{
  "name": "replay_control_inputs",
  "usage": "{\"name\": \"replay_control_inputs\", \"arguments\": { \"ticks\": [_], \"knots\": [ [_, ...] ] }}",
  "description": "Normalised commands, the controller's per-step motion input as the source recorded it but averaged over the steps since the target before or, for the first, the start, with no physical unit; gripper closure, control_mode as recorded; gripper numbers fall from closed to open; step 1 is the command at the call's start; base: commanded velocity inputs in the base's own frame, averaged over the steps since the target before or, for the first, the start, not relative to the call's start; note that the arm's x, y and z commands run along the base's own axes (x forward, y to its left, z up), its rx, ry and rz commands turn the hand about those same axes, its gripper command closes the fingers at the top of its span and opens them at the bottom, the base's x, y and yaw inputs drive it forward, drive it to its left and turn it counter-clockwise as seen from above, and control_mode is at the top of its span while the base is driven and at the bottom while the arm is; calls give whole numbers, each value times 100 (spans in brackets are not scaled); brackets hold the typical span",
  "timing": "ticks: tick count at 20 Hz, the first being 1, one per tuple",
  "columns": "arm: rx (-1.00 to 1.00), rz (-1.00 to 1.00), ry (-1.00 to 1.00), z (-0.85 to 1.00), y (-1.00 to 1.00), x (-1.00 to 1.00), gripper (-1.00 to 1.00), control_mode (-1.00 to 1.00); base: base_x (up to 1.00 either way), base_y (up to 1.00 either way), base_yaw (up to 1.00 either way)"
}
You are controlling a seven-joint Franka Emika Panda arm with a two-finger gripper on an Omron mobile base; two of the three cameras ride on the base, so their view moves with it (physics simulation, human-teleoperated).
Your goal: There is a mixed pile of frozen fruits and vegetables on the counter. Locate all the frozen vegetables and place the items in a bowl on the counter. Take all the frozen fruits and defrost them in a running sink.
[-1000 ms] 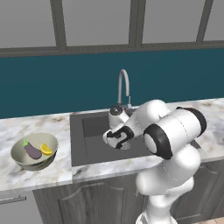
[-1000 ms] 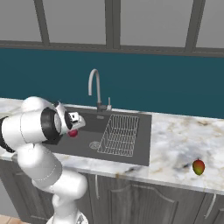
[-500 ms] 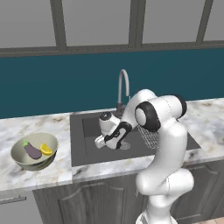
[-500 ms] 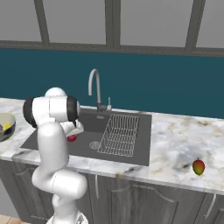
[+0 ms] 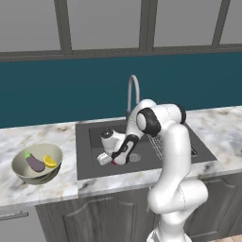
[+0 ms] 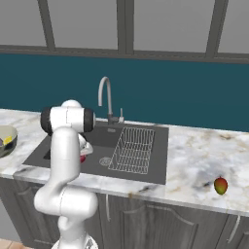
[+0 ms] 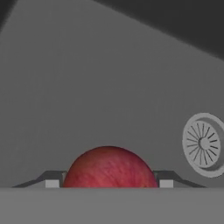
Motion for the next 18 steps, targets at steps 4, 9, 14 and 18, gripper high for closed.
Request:
{"name": "replay_control_inputs", "arguments": {
  "ticks": [4,9,14,18],
  "knots": [
    [0,-6,0,-35,0,21,100,-100,0,0,0],
    [0,-6,0,-16,0,16,100,-100,0,0,0],
    [0,-6,0,-10,0,6,-100,-100,0,0,0],
    [0,-6,0,-2,0,2,-100,-100,0,0,0]
  ]
}}
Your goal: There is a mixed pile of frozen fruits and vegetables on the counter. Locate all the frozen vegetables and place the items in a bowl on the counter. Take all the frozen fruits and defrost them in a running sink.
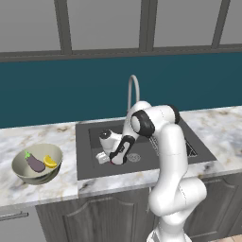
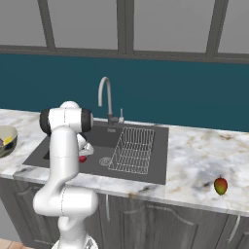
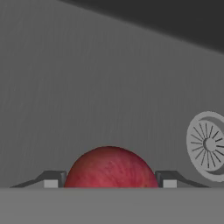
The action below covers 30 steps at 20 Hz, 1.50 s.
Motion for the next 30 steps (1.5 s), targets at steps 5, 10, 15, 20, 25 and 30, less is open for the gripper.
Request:
{"name": "replay_control_inputs", "arguments": {
  "ticks": [5,10,15,20,25,30],
  "knots": [
    [0,-7,0,21,0,1,-100,-100,0,0,0],
    [0,-8,0,84,0,0,-100,-100,0,0,0],
    [0,-7,0,92,0,-22,-100,-100,0,0,0],
    [1,-9,0,84,-1,-57,-100,-100,0,0,0],
    [5,-13,0,77,-13,-76,-100,-100,0,0,0],
    [9,-14,0,62,-40,-93,-100,-100,0,0,0]
  ]
}}
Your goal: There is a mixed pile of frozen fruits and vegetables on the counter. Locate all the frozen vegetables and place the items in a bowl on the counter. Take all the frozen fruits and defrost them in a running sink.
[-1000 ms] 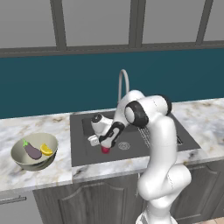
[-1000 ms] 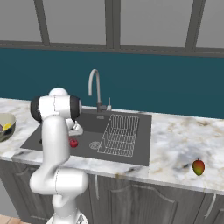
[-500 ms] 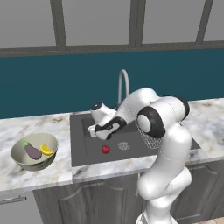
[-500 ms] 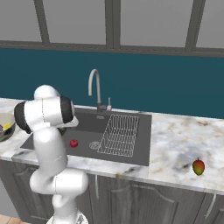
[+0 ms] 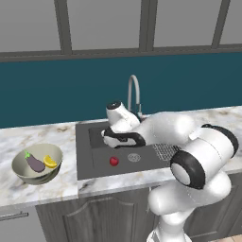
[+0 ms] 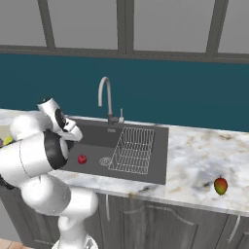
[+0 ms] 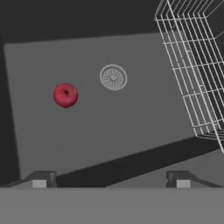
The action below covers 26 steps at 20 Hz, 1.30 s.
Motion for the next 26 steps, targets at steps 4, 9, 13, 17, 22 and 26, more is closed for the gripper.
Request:
{"name": "replay_control_inputs", "arguments": {
  "ticks": [4,9,13,17,22,26],
  "knots": [
    [7,-13,0,37,-67,-87,-100,-100,0,0,0],
    [2,-8,-3,33,-87,-78,-100,-100,0,0,0],
    [0,-3,-3,32,-99,-59,-100,-100,0,0,0],
    [0,0,0,30,-100,-43,-100,-100,0,0,0],
    [0,0,0,20,-100,-30,-100,-100,0,0,0],
    [0,0,0,16,-100,-15,-100,-100,0,0,0]
  ]
}}
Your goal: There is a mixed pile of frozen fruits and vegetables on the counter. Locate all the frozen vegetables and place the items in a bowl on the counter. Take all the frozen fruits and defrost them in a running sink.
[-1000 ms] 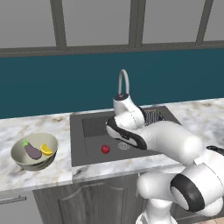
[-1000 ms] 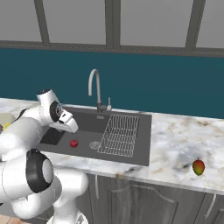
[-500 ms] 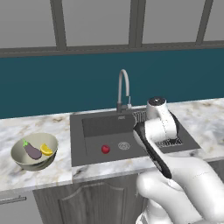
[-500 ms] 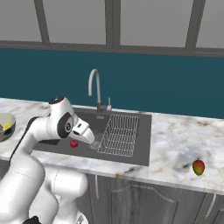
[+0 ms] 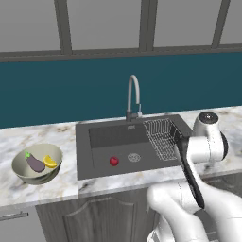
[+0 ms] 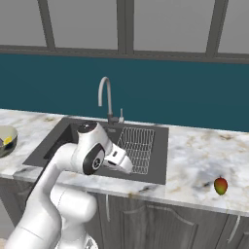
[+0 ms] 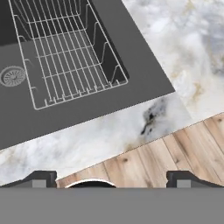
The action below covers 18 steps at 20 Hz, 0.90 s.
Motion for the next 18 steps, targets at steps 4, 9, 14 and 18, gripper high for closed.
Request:
{"name": "replay_control_inputs", "arguments": {
  "ticks": [4,9,14,18],
  "knots": [
    [0,0,0,23,-100,0,-100,-100,0,0,0],
    [0,0,0,27,-100,0,-100,-100,0,0,0],
    [0,0,0,21,-100,0,-100,-100,0,0,0],
    [0,0,0,23,-100,0,-100,-100,0,0,0]
  ]
}}
